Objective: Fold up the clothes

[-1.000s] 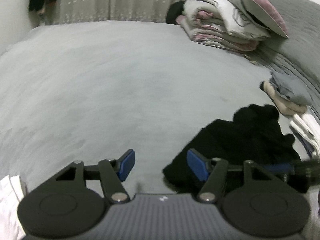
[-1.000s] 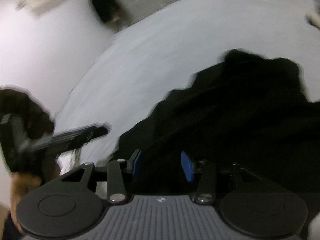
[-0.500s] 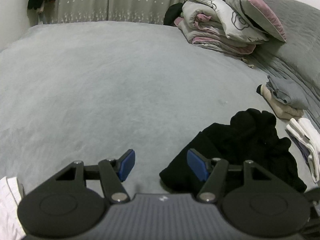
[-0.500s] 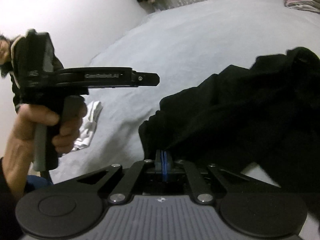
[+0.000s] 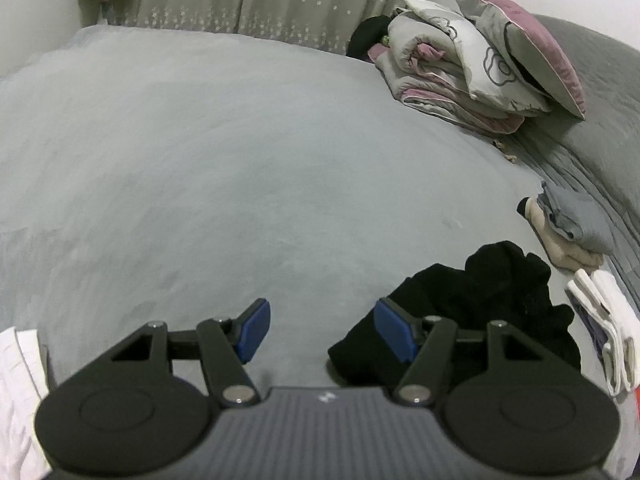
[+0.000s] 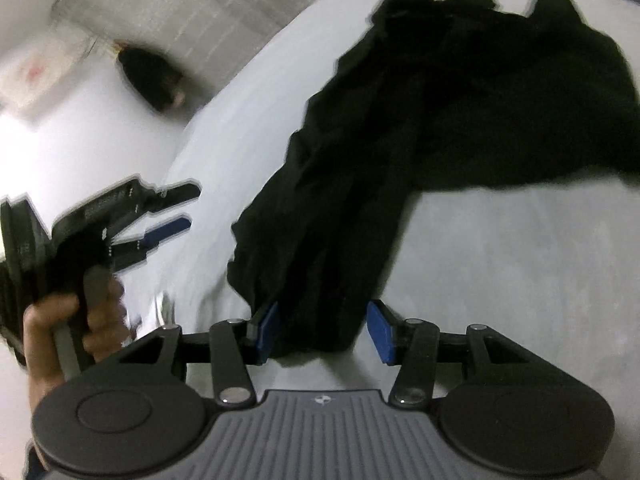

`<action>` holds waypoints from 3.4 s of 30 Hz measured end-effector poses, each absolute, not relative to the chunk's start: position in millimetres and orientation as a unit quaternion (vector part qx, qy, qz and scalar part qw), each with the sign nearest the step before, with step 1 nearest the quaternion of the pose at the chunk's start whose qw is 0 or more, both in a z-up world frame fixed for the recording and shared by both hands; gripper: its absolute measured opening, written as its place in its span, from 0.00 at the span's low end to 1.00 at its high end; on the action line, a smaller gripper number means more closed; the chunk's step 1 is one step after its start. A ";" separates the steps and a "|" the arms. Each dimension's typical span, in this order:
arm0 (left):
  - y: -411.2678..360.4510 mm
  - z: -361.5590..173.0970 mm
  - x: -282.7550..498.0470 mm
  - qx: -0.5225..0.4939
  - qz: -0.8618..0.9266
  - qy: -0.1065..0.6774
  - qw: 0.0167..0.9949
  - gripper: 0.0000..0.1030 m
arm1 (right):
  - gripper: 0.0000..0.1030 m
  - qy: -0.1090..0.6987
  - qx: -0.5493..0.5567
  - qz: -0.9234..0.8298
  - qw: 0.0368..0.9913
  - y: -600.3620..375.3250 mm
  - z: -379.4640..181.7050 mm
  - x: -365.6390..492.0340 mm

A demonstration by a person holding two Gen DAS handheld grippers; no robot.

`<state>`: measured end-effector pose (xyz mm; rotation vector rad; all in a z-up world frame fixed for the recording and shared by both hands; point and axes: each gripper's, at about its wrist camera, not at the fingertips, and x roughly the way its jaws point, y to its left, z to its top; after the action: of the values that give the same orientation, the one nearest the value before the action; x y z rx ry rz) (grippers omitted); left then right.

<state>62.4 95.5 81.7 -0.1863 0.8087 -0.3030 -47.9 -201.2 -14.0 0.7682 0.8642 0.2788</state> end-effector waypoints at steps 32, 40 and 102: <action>3.9 79.3 8.4 0.028 -0.259 0.347 0.901 0.65 | 0.08 0.332 0.163 0.043 0.928 -280.3 77.8 -165.9; -20.0 68.5 -1.7 0.049 -0.266 0.355 0.895 0.68 | 0.41 0.370 0.168 0.020 0.913 -325.9 68.0 -150.3; 6.1 94.1 -15.8 0.063 -0.471 0.310 0.823 0.63 | 0.05 0.253 -0.101 0.240 0.932 -171.8 52.9 -140.6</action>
<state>-15.8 6.1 94.1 0.1335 0.6592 -1.0024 -140.6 -171.8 52.9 -0.2062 0.5171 0.4912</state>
